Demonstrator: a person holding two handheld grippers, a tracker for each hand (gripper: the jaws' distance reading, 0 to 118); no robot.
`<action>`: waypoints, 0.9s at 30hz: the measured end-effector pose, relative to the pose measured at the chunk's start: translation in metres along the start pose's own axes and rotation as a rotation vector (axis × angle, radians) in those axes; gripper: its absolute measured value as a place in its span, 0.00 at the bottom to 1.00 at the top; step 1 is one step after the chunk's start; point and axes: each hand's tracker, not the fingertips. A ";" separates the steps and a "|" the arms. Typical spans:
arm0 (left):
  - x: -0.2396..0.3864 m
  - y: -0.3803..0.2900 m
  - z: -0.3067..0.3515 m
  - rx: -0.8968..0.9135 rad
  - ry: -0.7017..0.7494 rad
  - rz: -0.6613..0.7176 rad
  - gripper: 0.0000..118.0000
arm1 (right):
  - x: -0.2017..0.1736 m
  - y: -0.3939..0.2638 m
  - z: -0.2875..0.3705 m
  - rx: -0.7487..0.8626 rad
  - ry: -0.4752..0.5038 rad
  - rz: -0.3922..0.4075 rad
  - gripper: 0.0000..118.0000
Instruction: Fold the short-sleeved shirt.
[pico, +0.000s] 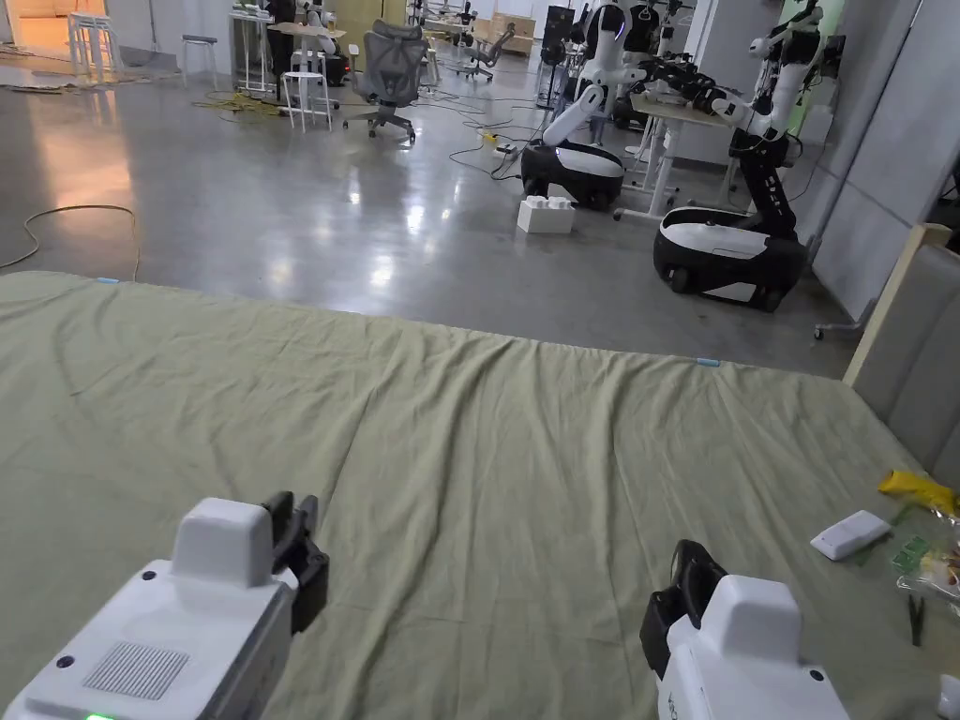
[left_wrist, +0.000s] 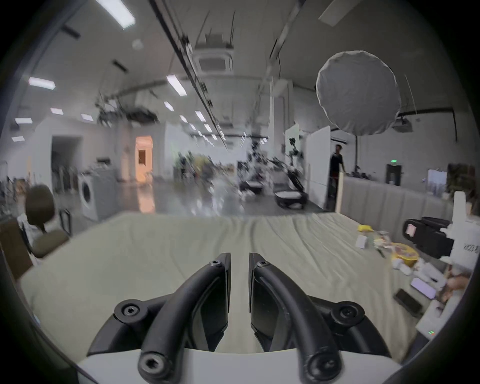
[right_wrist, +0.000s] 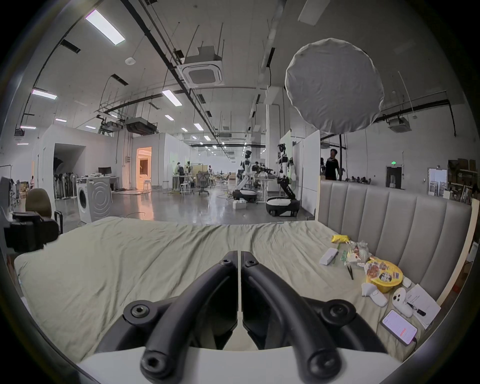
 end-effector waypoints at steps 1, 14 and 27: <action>-0.003 0.002 0.003 0.017 0.035 -0.018 0.12 | -0.001 0.002 0.000 0.014 0.001 0.010 0.02; -0.042 -0.014 0.013 -0.010 0.107 -0.001 0.12 | -0.022 -0.019 0.020 -0.068 0.034 0.006 0.02; -0.084 -0.091 0.041 -0.255 0.134 0.118 0.12 | -0.119 -0.143 0.027 -0.390 0.290 0.065 0.02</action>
